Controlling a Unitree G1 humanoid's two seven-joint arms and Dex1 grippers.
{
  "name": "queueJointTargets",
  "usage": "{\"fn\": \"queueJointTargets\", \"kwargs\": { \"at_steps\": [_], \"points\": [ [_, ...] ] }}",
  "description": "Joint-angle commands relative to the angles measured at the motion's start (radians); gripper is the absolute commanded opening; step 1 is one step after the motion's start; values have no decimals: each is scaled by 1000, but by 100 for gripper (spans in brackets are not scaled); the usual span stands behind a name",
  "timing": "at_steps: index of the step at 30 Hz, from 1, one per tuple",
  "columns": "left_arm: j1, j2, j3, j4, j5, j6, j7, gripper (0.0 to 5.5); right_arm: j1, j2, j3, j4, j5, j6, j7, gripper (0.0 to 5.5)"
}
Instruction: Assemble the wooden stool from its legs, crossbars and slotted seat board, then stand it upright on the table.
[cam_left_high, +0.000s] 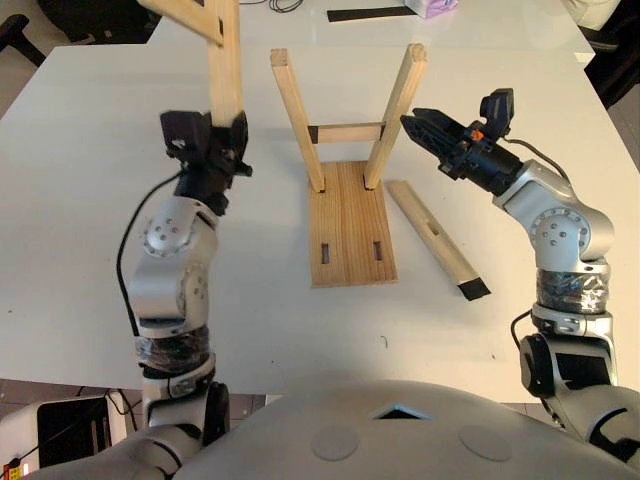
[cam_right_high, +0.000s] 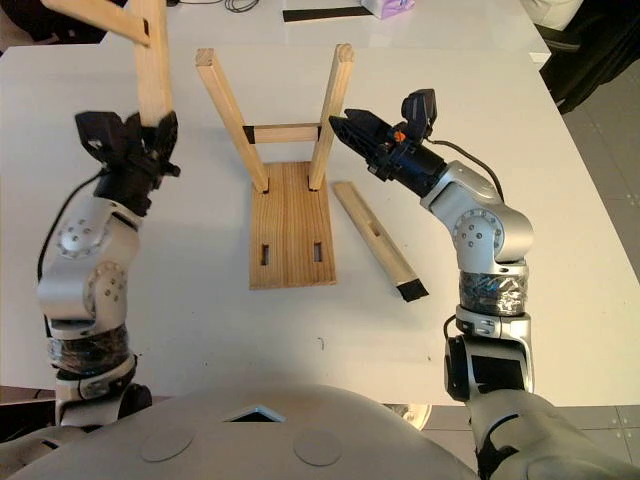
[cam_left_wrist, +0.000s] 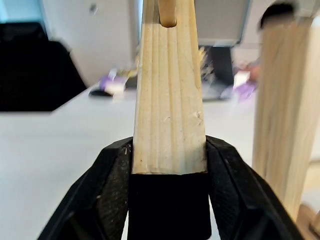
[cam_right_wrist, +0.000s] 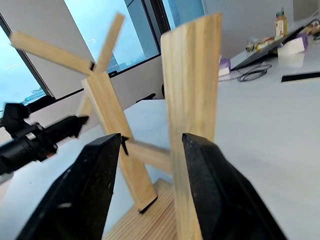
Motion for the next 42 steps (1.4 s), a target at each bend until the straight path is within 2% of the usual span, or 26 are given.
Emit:
{"fn": "queueJointTargets", "kwargs": {
  "at_steps": [1,6,13,16,20,29,30,36,42],
  "points": [
    [-85,105,171,101,-117,-61,-111,203,-74,5,-28,43,-1,-52,31,226],
    [-165,194,251,185,-259,-118,-293,203,-175,14,-82,107,5,-105,18,226],
    [-293,245,219,267,-451,-99,-545,203,-337,14,-68,162,-12,-161,62,226],
    [-318,259,190,257,-522,-62,-625,203,-423,-25,-45,158,55,-58,162,226],
    [-323,279,127,214,-580,-13,-717,203,-531,-124,-21,174,142,81,382,226],
    [-196,274,82,22,-657,20,-734,203,-704,-294,97,361,78,184,760,226],
    [-185,276,75,0,-667,25,-733,203,-718,-301,103,376,71,187,782,244],
    [-169,271,27,-23,-675,34,-728,203,-808,-290,96,437,43,181,826,332],
    [-108,276,-2,-55,-675,37,-727,203,-889,-271,40,392,112,279,772,334]
  ]
}}
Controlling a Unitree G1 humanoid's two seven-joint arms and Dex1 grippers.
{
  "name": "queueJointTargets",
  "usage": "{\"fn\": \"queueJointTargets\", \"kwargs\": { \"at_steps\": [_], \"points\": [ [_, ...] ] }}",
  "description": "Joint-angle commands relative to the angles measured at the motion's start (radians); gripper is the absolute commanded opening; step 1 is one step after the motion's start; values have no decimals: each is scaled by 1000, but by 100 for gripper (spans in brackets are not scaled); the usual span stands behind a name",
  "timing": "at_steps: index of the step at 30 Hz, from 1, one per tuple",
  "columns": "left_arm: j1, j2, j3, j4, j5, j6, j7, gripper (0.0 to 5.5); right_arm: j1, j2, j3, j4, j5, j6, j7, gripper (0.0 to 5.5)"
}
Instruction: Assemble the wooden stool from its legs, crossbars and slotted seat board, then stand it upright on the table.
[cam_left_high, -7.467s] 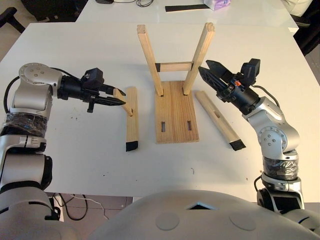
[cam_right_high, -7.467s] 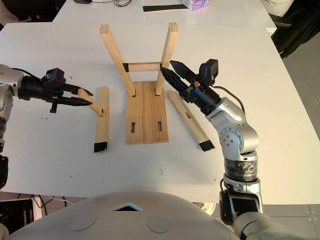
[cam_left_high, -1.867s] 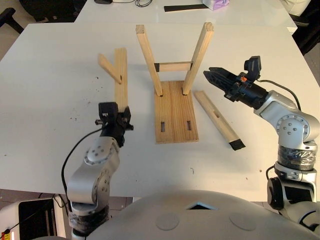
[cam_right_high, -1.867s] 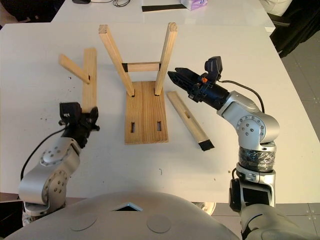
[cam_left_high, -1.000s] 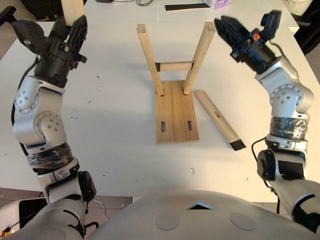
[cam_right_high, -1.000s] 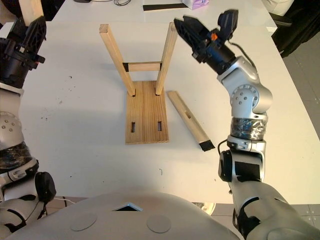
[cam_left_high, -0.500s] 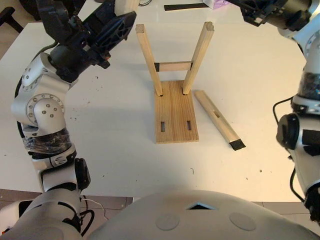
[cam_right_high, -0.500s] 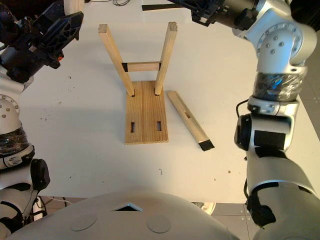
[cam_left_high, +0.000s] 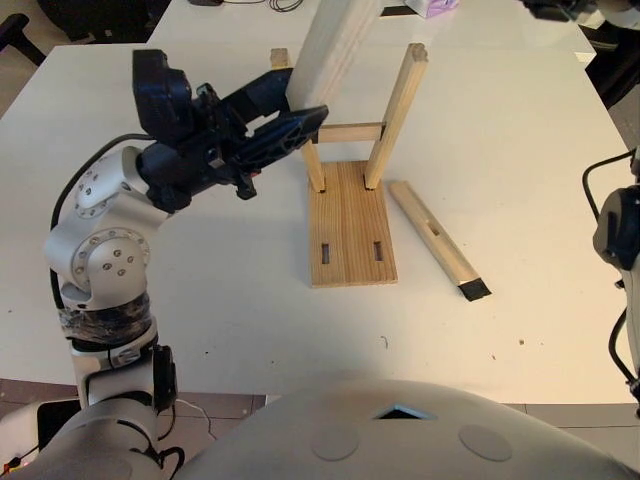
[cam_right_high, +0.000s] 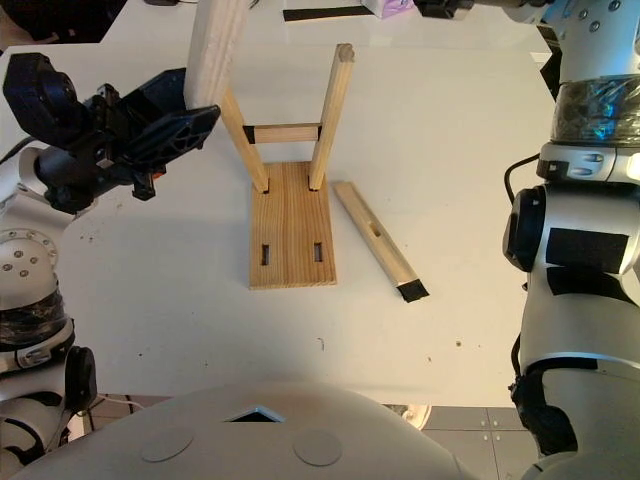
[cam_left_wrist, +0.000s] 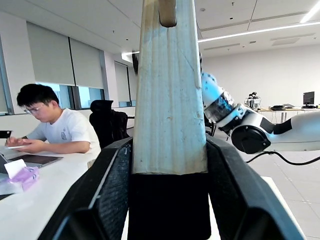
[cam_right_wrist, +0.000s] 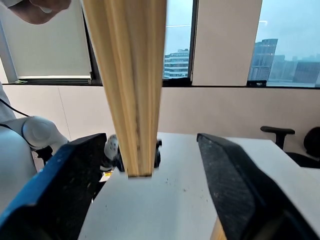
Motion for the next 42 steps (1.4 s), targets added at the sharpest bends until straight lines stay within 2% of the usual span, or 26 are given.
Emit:
{"fn": "queueJointTargets", "kwargs": {
  "at_steps": [1,14,23,32,42],
  "points": [
    [41,13,-16,-31,0,4,-2,203,-92,12,-53,-53,62,89,-48,334],
    [73,9,-36,-47,9,-12,14,203,-104,36,-93,-113,139,204,-94,334],
    [74,10,-56,-55,11,-14,21,203,-93,47,-78,-108,131,213,-79,334],
    [48,-8,-53,-48,-7,-19,34,203,-45,47,-57,-126,114,200,-64,209],
    [46,-27,-70,-35,6,-30,33,203,-10,56,-70,-166,123,187,-102,204]
  ]
}}
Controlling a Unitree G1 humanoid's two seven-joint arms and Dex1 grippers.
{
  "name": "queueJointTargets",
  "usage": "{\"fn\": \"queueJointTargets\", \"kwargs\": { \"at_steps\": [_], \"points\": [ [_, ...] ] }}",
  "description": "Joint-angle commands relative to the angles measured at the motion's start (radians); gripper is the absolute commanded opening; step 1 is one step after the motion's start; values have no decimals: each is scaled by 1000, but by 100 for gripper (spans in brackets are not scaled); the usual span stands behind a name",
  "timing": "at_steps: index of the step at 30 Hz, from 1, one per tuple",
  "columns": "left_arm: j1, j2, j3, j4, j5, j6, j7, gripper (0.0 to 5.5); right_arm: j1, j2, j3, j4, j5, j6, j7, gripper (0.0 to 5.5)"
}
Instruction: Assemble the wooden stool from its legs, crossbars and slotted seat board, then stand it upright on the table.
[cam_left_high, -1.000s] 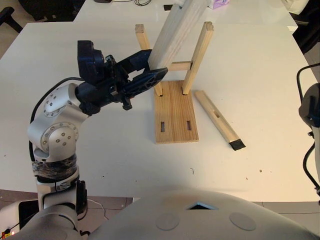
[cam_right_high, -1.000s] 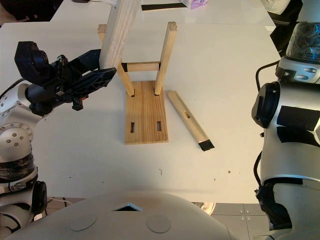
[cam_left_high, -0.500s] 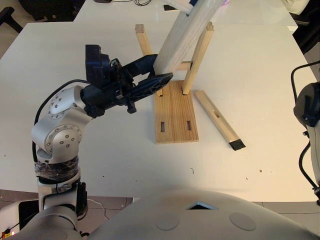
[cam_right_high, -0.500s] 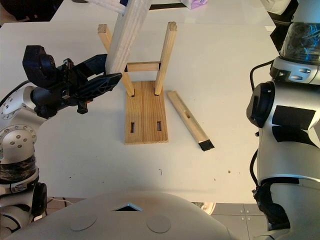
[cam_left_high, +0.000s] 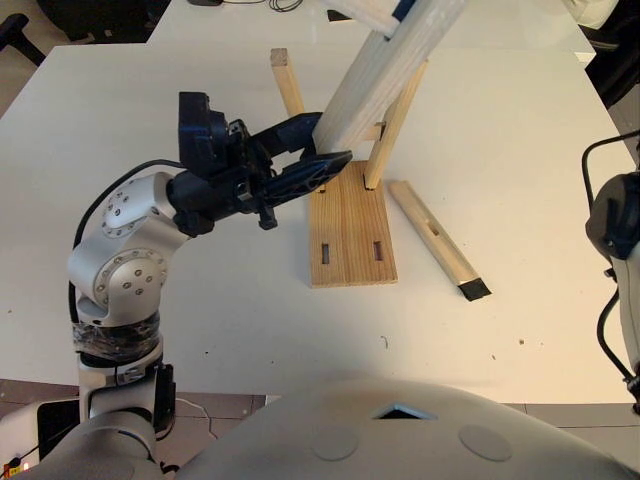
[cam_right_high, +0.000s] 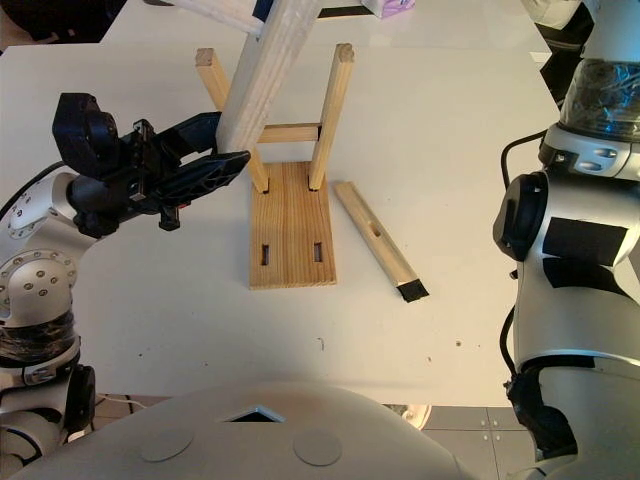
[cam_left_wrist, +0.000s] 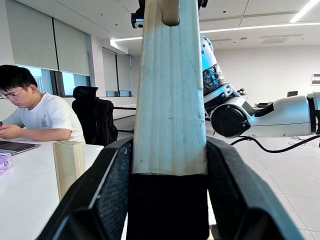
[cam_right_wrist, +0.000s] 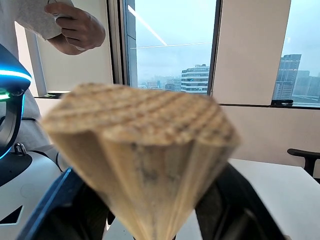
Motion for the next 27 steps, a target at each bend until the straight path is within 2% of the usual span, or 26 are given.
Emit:
{"fn": "queueJointTargets", "kwargs": {
  "at_steps": [1,5,9,10,14,16,18,22,27],
  "points": [
    [-21,-20,0,21,8,-21,25,203,24,10,15,-36,7,4,-3,204],
    [-22,-29,-7,47,53,-29,55,203,46,1,17,-55,-17,-31,-19,204],
    [32,-8,-59,85,145,-49,1,203,77,-22,43,-70,-88,-138,-8,204],
    [49,-10,-70,106,166,-56,-5,241,88,-26,50,-74,-101,-165,-1,204],
    [128,-22,-95,155,239,-102,-6,305,114,-20,60,-57,-143,-226,-1,204],
    [168,-33,-93,166,273,-133,7,335,117,-19,58,-32,-162,-249,0,204],
    [208,-36,-84,157,287,-149,16,339,119,-24,60,-16,-178,-267,8,204],
    [286,-37,-9,138,318,-200,70,339,189,-57,98,-59,-216,-311,61,204],
    [277,-151,222,165,311,-301,353,339,405,-113,112,-225,-231,-340,71,204]
  ]
}}
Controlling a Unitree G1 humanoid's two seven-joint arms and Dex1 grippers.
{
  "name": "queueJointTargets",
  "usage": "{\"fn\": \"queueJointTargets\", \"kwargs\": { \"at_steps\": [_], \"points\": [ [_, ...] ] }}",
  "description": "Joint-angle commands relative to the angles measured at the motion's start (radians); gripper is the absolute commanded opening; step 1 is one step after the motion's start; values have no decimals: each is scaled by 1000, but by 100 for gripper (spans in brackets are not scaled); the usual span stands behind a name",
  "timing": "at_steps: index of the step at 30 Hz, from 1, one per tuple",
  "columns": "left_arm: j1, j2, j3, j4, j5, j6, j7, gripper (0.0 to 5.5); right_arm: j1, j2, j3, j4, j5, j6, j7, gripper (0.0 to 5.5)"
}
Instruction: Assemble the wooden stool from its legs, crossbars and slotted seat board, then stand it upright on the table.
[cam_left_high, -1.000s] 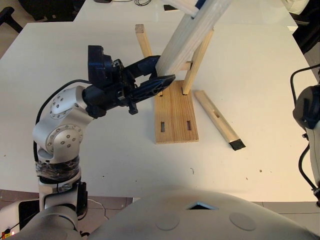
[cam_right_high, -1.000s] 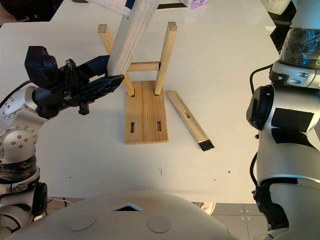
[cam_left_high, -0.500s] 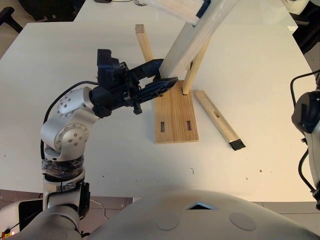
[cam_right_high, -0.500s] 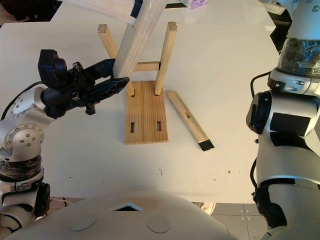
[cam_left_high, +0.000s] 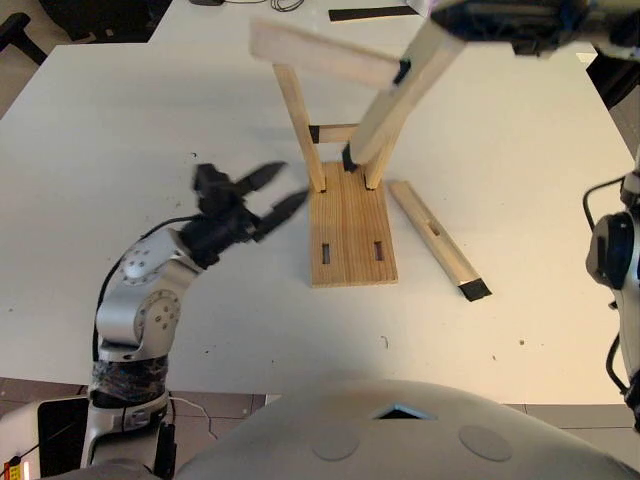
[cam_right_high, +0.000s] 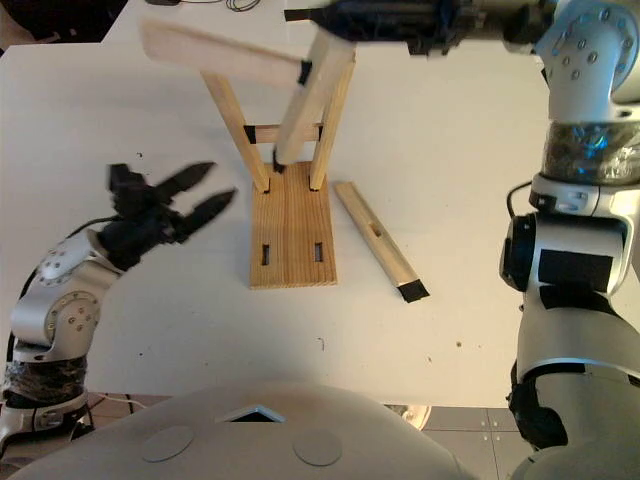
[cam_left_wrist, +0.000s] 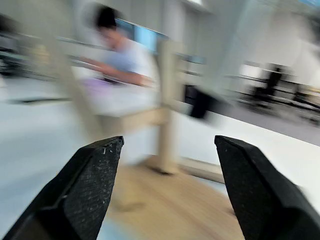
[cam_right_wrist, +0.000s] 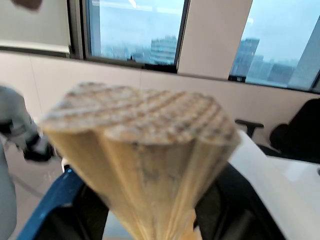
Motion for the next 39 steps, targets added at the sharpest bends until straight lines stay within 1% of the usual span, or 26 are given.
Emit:
{"fn": "queueJointTargets", "kwargs": {
  "at_steps": [1,3,6,12,16,19,25,35,39],
  "points": [
    [2,-111,176,8,-18,-73,234,339,145,-54,8,-119,-14,-21,5,204],
    [33,-173,244,-3,-56,-101,319,339,182,-65,16,-140,-28,-39,7,204],
    [26,-242,293,-31,-116,-113,433,339,233,-79,15,-179,-9,-21,13,204],
    [-24,-279,294,10,-94,-141,531,339,290,-53,52,-215,-24,-38,0,204],
    [-27,-296,301,32,-73,-160,570,339,308,-69,73,-221,-30,-43,13,204],
    [-25,-298,317,41,-81,-176,582,339,306,-80,82,-219,-29,-36,26,204],
    [-8,-308,313,46,-68,-197,584,339,294,-90,103,-216,-25,-16,40,204],
    [-1,-329,307,84,-53,-233,581,339,279,-35,118,-125,-108,-80,-53,204],
    [6,-334,289,89,-40,-240,579,339,293,-36,117,-152,-115,-102,-58,204]
  ]
}}
